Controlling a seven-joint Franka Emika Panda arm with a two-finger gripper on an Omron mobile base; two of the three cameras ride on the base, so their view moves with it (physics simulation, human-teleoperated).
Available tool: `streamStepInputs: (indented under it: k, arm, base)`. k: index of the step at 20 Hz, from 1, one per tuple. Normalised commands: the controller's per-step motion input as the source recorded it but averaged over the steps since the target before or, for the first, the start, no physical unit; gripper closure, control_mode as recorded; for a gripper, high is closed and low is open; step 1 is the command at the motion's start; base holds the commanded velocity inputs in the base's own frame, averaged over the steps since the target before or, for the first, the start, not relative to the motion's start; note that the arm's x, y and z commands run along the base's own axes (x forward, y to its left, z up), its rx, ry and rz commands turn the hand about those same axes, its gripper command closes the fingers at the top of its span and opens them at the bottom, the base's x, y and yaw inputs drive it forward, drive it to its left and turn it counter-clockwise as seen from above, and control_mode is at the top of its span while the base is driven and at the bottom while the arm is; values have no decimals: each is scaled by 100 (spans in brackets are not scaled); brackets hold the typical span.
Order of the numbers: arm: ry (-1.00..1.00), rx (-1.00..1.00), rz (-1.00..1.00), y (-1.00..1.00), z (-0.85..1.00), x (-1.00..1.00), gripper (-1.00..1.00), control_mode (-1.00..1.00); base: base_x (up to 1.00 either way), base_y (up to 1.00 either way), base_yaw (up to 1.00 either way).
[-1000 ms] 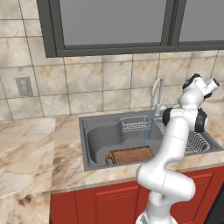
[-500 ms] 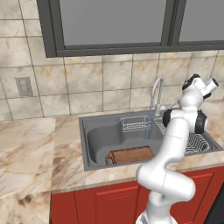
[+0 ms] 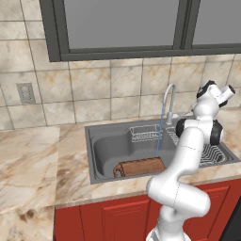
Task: Turn on the sink faucet with hot water and rinse the cutting board for ten seconds, then turn off the faucet. Push the cutting board to reach the water if necessary.
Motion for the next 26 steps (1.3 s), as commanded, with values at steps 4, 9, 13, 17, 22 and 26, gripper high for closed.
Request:
streamStepInputs:
  k: [4, 9, 13, 17, 22, 26]
  arm:
    - [0, 0, 0, 0, -10, 8, -100, -100]
    - [0, 0, 0, 0, -4, 11, -100, -100]
    - [0, 0, 0, 0, -1, 2, -100, -100]
    - [0, 0, 0, 0, -2, 0, -100, -100]
    - [0, 0, 0, 0, -3, 0, -100, -100]
    - [0, 0, 0, 2, 0, 0, -100, -100]
  base:
    - [0, 0, 0]
    - [0, 0, 0]
    - [0, 0, 0]
    - [0, 0, 0]
    - [0, 0, 0]
    - [0, 0, 0]
